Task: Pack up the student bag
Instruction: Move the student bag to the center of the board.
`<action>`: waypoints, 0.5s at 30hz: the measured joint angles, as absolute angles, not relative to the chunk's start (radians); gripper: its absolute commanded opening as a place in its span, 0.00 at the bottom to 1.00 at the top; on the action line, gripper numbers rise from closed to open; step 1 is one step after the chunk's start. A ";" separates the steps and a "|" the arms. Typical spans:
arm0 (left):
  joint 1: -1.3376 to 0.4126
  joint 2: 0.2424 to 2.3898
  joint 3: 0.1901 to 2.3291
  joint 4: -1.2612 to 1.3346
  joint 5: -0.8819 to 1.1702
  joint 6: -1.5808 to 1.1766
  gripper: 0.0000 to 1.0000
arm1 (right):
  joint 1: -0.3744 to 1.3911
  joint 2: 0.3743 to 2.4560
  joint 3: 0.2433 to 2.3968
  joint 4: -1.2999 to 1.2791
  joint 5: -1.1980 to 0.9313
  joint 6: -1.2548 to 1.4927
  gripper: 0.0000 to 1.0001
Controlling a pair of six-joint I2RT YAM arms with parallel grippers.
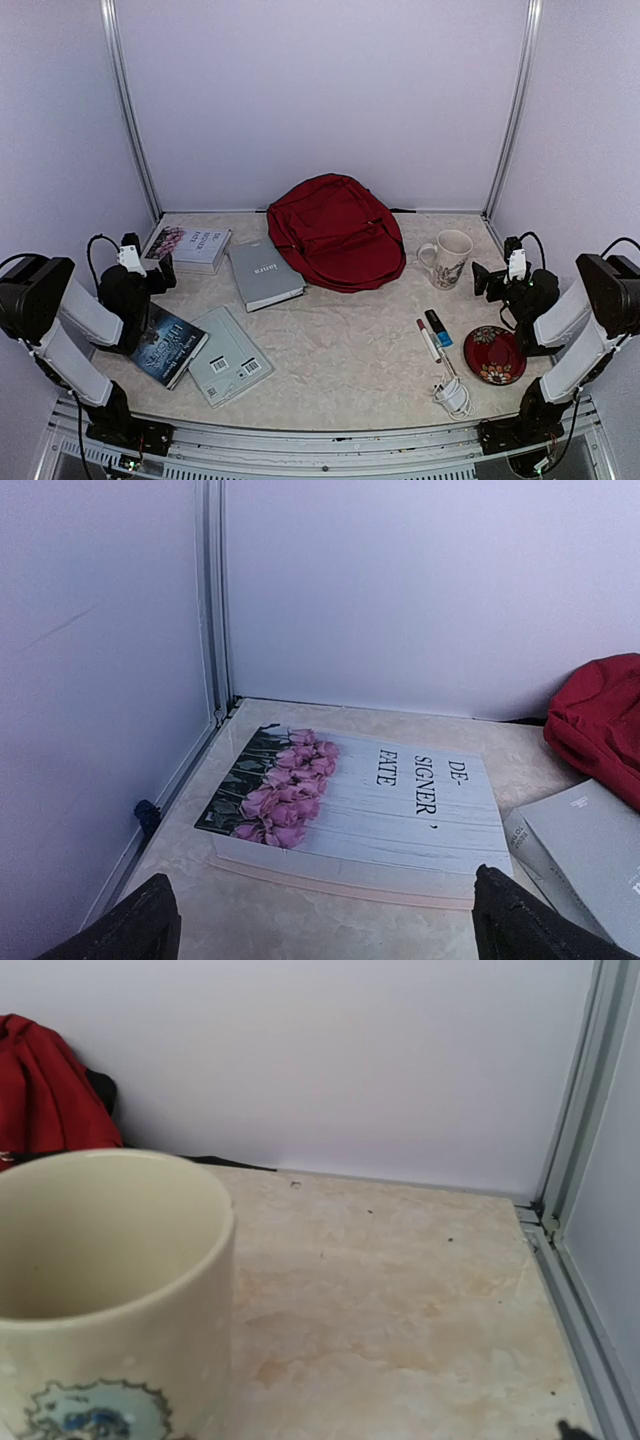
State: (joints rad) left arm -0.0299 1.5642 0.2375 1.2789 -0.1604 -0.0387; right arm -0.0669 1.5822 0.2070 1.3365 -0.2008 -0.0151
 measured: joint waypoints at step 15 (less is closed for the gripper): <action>-0.173 1.375 0.469 0.944 -0.327 -0.012 0.99 | -0.067 1.582 0.207 1.336 -0.200 -0.015 1.00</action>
State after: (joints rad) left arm -0.1730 1.3746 0.4694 0.9440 -0.3267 -0.0124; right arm -0.0669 1.5822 0.2073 1.3361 -0.2001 -0.0151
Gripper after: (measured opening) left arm 0.989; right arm 0.998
